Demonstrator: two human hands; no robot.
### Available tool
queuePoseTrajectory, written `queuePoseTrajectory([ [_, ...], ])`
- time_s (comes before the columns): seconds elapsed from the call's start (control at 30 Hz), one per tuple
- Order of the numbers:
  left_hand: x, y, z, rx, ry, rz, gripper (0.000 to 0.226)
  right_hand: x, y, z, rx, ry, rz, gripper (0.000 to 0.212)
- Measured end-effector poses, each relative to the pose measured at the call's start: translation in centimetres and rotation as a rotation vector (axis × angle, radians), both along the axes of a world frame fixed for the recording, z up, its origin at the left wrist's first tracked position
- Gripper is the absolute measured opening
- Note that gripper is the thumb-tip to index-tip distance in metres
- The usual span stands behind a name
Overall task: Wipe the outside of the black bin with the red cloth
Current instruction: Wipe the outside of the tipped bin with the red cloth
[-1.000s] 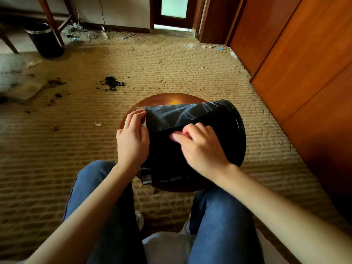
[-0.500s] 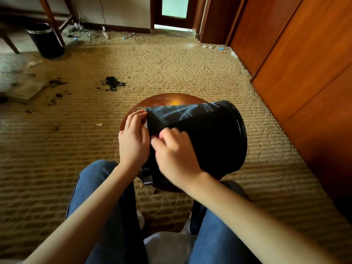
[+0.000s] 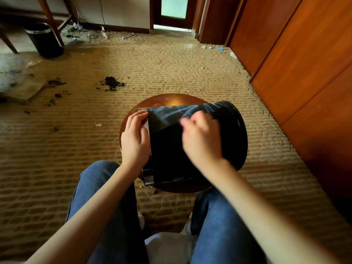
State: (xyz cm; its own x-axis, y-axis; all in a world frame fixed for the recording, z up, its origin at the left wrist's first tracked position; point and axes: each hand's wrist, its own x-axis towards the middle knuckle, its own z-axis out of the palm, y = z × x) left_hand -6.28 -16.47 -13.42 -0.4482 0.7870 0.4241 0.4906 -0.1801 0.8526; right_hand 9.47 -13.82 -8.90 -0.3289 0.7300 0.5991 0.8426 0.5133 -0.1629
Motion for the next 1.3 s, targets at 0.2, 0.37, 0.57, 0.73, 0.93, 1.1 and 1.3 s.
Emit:
queuePoseTrajectory([
  [0.2, -0.4, 0.3, -0.6, 0.095, -0.110, -0.048, 0.040, -2.6, -3.1, -1.1, 0.006, 0.022, 0.214, 0.018],
  [0.37, -0.4, 0.7, -0.7, 0.082, -0.173, -0.030, 0.039, 6.7, -0.2, -1.2, 0.088, -0.091, 0.156, 0.023],
  [0.57, -0.7, 1.5, -0.4, 0.037, -0.253, -0.050, 0.038, 2.3, 1.9, -0.3, 0.020, 0.107, -0.072, 0.020],
  [0.73, -1.5, 2.6, 0.1, 0.034, -0.253, -0.063, 0.037, -3.6, -2.9, -3.0, 0.142, -0.004, 0.295, 0.020],
  [0.93, -1.4, 2.5, -0.1, 0.048, -0.238, -0.075, 0.035, 0.7, -1.0, -4.5, 0.436, -0.386, 0.743, 0.022],
  [1.1, -1.6, 2.3, -0.2, 0.056, -0.223, -0.088, 0.037, 0.1, 0.6, -3.2, 0.348, -0.302, 0.641, 0.021],
  [1.3, -1.4, 1.6, -0.5, 0.058, -0.193, -0.101, 0.039, 6.2, 4.9, -0.3, 0.166, -0.166, 0.286, 0.026],
])
